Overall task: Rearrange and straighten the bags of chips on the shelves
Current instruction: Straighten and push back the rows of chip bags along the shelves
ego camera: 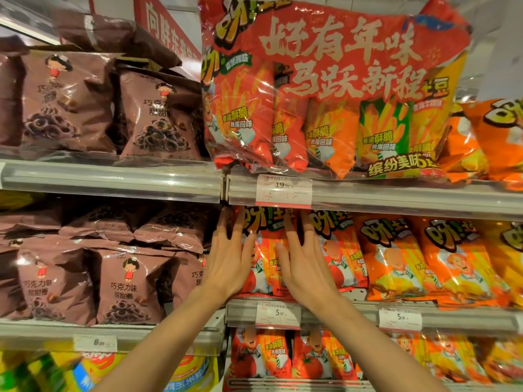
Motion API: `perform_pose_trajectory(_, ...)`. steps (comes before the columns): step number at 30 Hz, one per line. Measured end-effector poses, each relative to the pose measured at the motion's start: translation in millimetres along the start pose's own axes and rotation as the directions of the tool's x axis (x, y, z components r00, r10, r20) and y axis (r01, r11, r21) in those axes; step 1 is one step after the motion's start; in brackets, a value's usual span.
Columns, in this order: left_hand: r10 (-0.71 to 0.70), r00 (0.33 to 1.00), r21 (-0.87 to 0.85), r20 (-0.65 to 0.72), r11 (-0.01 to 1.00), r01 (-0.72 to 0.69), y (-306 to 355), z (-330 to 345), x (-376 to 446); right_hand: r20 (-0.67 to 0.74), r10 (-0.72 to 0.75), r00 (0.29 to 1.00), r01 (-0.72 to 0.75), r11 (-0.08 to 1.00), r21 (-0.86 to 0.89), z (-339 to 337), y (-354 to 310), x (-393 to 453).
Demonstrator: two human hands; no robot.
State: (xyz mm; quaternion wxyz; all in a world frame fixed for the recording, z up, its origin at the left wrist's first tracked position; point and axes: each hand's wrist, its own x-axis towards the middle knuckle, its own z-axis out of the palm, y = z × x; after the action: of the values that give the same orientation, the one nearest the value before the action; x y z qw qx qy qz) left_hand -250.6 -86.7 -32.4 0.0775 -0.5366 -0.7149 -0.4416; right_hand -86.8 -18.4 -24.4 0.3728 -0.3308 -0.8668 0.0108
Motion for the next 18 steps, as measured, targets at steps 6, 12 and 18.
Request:
perform_pose_trajectory(6,0.299,0.953,0.323,0.052,0.898,-0.299,-21,-2,-10,0.097,-0.119,0.988,0.143,0.94,-0.308,9,11,0)
perform_pose_trajectory(12,0.265,0.964,0.326,0.003,0.911,-0.251,-13,-6,-16,0.11,-0.123,0.986,0.145,0.964,-0.224,1,11,-2)
perform_pose_trajectory(18,0.318,0.944,0.149,-0.094,0.942,-0.302,41,-5,-26,-0.124,0.079,0.989,-0.081,0.997,-0.01,-51,52,-6)
